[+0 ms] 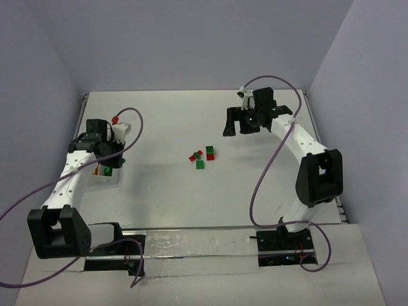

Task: Sort the legos into containers by color

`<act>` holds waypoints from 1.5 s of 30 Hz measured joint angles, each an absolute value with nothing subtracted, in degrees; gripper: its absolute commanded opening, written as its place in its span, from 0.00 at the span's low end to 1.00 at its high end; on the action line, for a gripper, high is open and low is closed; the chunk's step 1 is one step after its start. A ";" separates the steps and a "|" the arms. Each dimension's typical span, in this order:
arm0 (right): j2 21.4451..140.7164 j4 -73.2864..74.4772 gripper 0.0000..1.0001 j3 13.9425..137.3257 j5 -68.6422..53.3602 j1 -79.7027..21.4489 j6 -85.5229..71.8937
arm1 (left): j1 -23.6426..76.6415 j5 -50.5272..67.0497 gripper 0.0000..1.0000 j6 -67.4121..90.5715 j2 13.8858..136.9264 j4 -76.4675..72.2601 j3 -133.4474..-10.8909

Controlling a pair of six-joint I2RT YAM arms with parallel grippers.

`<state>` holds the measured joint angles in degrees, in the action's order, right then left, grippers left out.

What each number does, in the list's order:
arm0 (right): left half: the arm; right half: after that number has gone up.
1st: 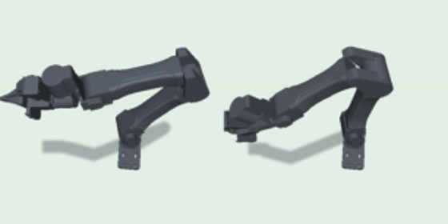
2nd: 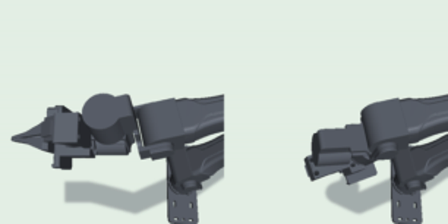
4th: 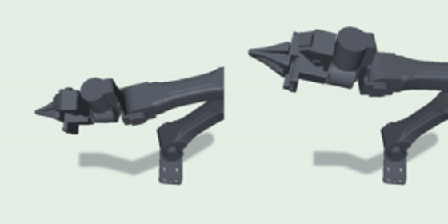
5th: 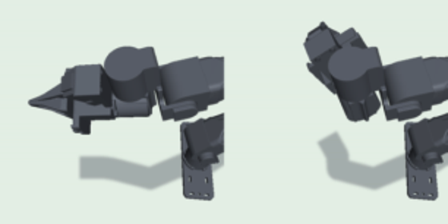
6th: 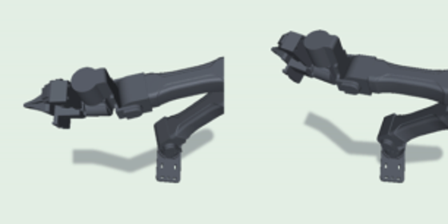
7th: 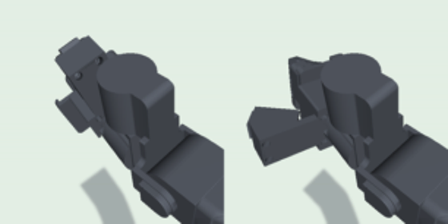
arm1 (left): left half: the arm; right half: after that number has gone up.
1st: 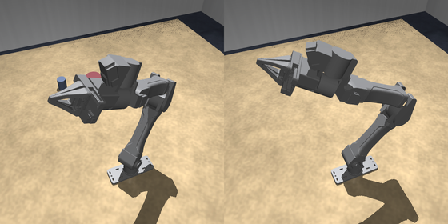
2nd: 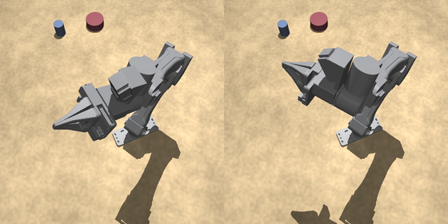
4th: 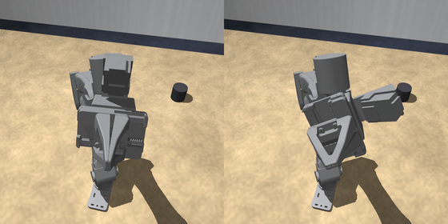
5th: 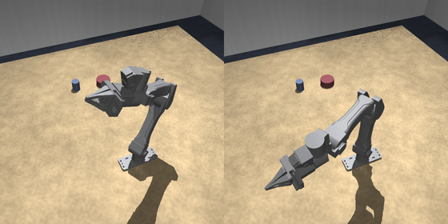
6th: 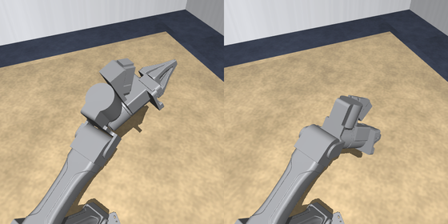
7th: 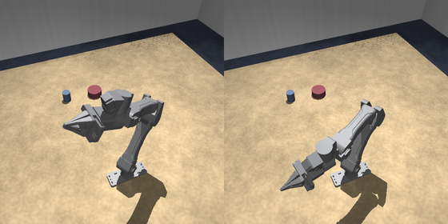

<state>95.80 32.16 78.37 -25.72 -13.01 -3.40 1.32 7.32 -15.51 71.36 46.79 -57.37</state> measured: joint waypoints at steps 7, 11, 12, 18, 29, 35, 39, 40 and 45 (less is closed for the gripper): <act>96.14 32.14 1.00 78.85 -25.74 -13.15 -3.40 | -8.86 1.76 0.01 -17.33 72.48 47.32 -56.42; 96.44 32.14 1.00 78.85 -25.71 -13.26 -3.40 | -9.61 -0.20 0.09 -17.91 73.53 46.53 -56.42; 96.52 32.14 1.00 78.87 -25.71 -13.26 -3.40 | -9.61 -0.49 0.13 -18.10 74.04 46.33 -56.42; 96.68 32.15 1.00 78.86 -25.69 -13.29 -3.38 | -9.83 -1.19 0.46 -18.26 76.78 45.47 -56.42; 96.79 32.14 1.00 78.85 -25.69 -13.37 -3.36 | -9.43 4.91 0.52 -18.90 77.38 45.73 -61.88; 96.79 32.14 1.00 78.87 -25.41 -13.37 -3.33 | 4.99 8.99 0.52 -15.52 77.73 41.25 -64.31; 96.79 32.16 1.00 78.85 -24.60 -13.37 -3.11 | 18.33 11.93 0.51 -11.49 82.46 36.51 -65.78; 96.79 32.16 1.00 78.85 -24.46 -13.37 -3.05 | 20.87 12.68 0.51 -10.67 84.34 34.85 -66.14; 96.79 32.17 1.00 78.85 -23.20 -13.31 -2.57 | 29.55 14.81 0.50 -7.63 94.66 29.58 -69.40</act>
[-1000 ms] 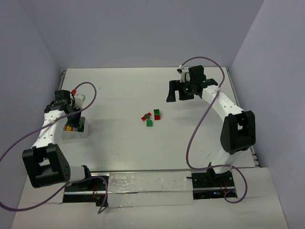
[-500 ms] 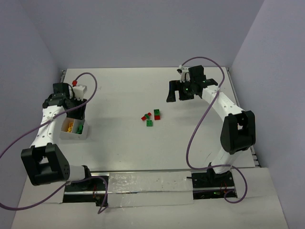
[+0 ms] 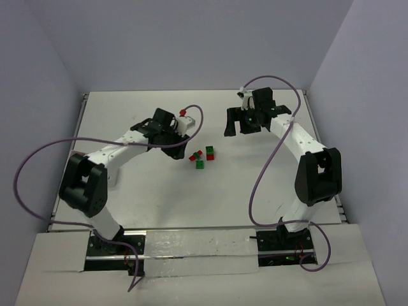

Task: Sort the legos into containers by color

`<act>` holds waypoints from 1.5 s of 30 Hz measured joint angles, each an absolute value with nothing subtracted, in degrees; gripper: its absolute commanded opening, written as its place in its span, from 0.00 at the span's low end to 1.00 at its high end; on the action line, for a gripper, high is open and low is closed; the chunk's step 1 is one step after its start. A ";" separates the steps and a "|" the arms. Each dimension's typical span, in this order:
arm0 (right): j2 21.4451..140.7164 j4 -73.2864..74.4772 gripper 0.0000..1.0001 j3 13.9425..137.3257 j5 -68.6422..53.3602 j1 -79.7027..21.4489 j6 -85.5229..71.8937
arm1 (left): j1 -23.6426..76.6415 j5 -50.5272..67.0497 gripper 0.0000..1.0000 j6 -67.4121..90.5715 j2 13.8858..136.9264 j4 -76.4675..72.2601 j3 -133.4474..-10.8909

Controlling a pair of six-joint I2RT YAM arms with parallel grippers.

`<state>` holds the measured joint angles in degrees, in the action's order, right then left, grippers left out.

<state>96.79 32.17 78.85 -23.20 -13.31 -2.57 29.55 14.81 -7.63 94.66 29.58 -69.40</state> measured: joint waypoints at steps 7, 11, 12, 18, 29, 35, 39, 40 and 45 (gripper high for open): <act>96.79 32.21 1.00 78.67 -21.51 -11.75 -2.51 | 37.07 12.68 0.60 0.46 108.53 28.50 -85.59; 96.88 32.21 1.00 78.52 -20.89 -9.52 -2.54 | 39.61 11.03 0.79 8.09 112.09 28.03 -90.22; 96.90 32.22 1.00 78.42 -20.71 -8.85 -2.57 | 40.09 10.81 0.84 9.61 112.49 28.07 -90.44; 96.99 32.61 1.00 78.30 -20.59 -4.51 -3.48 | 43.32 6.37 0.80 17.60 115.46 29.33 -92.20; 96.99 32.62 1.00 77.31 -20.90 -2.24 -4.29 | 48.86 -10.78 0.82 24.32 120.73 33.17 -98.55; 96.99 32.62 1.00 77.22 -21.08 -2.24 -4.56 | 48.52 -17.27 0.83 25.70 122.70 34.88 -99.21; 96.99 32.62 1.00 77.21 -21.12 -2.24 -4.64 | 48.50 -18.54 0.77 26.21 124.04 35.47 -100.69; 96.99 32.62 1.00 77.21 -21.12 -2.24 -4.64 | 48.51 -18.67 0.75 26.27 124.33 35.53 -101.01; 96.99 32.62 1.00 77.12 -21.23 -2.24 -4.64 | 48.51 -18.88 0.62 26.37 125.60 35.81 -101.61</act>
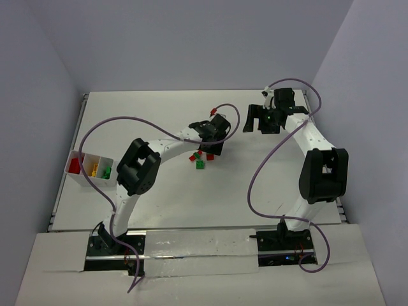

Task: Sort the legos into containers by color

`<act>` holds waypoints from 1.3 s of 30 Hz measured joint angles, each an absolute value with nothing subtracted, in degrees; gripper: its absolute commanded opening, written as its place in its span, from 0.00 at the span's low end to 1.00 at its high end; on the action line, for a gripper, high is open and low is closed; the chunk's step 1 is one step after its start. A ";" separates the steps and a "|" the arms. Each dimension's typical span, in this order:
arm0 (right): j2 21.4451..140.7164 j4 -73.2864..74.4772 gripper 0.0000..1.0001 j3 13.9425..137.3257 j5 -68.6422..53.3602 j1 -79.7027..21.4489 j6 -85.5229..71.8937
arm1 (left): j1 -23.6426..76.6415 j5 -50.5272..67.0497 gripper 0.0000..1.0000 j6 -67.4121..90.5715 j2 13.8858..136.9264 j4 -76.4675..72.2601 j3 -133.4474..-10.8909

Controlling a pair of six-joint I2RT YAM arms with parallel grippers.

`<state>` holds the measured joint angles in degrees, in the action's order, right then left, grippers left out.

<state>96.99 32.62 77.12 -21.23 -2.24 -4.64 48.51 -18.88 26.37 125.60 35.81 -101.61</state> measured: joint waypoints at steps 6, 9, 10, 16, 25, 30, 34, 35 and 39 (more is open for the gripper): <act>96.99 32.62 1.00 77.08 -21.58 -2.24 -4.64 | 48.25 -18.48 0.36 25.98 126.15 36.05 -101.77; 96.99 32.60 1.00 77.01 -21.80 -2.24 -4.64 | 48.04 -17.97 0.24 25.42 126.23 36.29 -102.46; 96.99 32.58 1.00 76.93 -21.91 -2.24 -4.64 | 47.86 -17.64 0.16 25.14 126.23 36.44 -102.79; 96.99 32.57 1.00 76.37 -23.96 -2.24 -4.45 | 47.03 -14.03 0.00 22.27 125.64 36.97 -104.33; 93.39 29.12 1.00 70.40 -39.80 -2.26 -3.55 | 37.58 16.50 0.00 11.33 103.74 31.00 -88.18; 88.09 24.40 1.00 66.58 -52.98 -2.55 -3.73 | 29.82 35.13 0.00 8.33 92.21 26.59 -83.28; 83.59 19.49 1.00 64.38 -60.36 -4.58 -4.20 | 26.70 46.85 0.00 7.25 89.67 25.48 -78.97; 82.73 18.61 1.00 64.09 -61.52 -5.69 -4.07 | 26.17 49.47 0.00 7.05 89.62 25.46 -78.02; 80.84 17.58 1.00 63.79 -64.75 -12.12 -2.69 | 25.04 56.65 0.00 6.54 89.62 25.82 -75.59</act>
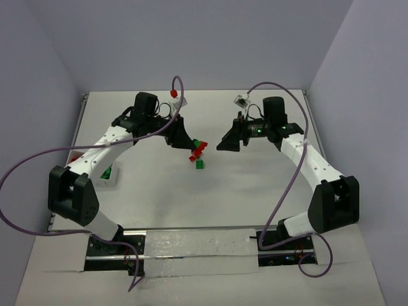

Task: Sort the legos into containers by color

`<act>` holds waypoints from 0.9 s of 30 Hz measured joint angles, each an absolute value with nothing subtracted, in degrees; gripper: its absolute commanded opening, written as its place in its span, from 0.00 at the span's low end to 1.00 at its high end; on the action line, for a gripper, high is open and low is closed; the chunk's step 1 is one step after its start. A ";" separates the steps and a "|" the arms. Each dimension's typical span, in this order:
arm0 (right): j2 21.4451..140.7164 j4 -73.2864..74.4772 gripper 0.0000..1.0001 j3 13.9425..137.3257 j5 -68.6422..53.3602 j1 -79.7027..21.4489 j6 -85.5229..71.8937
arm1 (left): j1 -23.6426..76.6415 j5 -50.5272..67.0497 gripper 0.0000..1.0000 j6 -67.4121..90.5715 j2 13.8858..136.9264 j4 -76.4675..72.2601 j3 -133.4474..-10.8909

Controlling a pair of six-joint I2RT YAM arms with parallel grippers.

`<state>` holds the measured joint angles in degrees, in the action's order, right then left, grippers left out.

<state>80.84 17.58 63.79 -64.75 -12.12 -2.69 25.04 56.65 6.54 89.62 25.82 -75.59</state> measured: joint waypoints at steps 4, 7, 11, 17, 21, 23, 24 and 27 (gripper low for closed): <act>81.00 19.06 1.00 64.22 -66.07 -18.64 0.59 | 24.91 61.37 0.00 6.19 89.11 25.84 -74.42; 81.39 20.02 1.00 64.73 -66.46 -20.73 2.30 | 24.91 64.04 0.00 5.87 87.90 25.83 -73.24; 83.08 20.88 1.00 66.06 -67.20 -21.40 3.16 | 24.91 66.25 0.00 5.41 86.65 25.84 -72.66; 86.54 22.04 0.97 68.77 -69.86 -22.38 3.00 | 24.91 68.34 0.00 4.75 86.59 25.87 -72.55; 88.77 22.29 0.94 70.70 -72.28 -22.88 2.35 | 24.91 69.24 0.00 3.81 86.59 25.91 -72.47; 89.13 22.50 0.90 71.29 -73.03 -23.09 2.20 | 24.91 69.38 0.00 3.73 86.59 25.91 -72.44; 89.14 22.68 0.86 71.54 -73.31 -23.27 2.18 | 24.91 69.40 0.00 3.73 86.59 25.91 -72.44; 89.14 22.79 0.65 72.22 -74.22 -24.22 1.96 | 24.91 69.52 0.00 3.74 86.59 25.87 -72.33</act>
